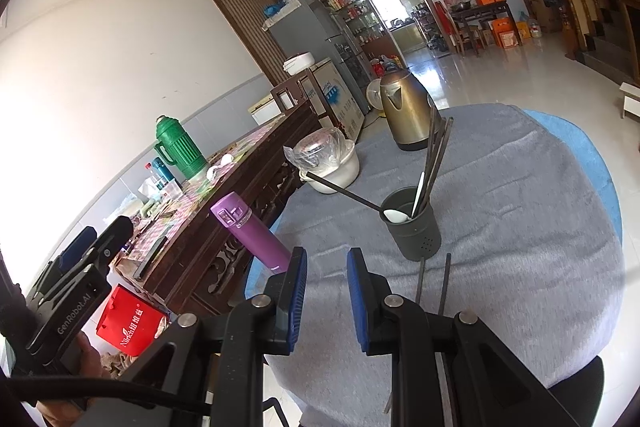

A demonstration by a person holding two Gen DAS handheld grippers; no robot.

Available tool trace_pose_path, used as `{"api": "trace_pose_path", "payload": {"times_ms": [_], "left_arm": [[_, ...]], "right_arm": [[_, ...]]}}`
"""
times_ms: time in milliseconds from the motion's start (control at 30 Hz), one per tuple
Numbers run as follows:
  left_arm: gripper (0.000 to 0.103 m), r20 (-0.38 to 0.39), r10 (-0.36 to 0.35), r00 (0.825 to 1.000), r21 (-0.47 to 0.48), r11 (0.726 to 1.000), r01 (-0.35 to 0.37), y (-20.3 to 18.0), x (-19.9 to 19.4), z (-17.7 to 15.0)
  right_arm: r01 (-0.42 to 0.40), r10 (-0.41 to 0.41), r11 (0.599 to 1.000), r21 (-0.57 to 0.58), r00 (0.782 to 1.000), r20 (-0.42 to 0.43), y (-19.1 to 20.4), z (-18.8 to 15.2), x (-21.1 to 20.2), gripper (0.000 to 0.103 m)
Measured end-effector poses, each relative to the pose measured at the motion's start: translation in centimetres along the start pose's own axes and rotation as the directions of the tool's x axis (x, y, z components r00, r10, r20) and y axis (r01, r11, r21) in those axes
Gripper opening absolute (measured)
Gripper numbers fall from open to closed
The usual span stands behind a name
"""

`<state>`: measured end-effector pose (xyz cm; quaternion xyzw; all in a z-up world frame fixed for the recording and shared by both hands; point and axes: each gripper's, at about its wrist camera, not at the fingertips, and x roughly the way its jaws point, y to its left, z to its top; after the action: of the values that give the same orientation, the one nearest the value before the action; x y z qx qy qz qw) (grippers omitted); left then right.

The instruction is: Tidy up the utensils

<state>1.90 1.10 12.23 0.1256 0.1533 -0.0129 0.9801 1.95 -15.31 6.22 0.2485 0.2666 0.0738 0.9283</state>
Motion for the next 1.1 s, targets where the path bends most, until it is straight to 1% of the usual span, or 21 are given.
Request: {"api": "trace_pose_path", "payload": {"times_ms": [1100], "left_arm": [[0.080,-0.067,-0.012,0.998,0.023,1.000,0.014,-0.7,1.8,-1.4]], "right_arm": [[0.031,-0.029,0.999,0.029,0.998,-0.059,-1.2,-0.8,1.4,0.023]]}}
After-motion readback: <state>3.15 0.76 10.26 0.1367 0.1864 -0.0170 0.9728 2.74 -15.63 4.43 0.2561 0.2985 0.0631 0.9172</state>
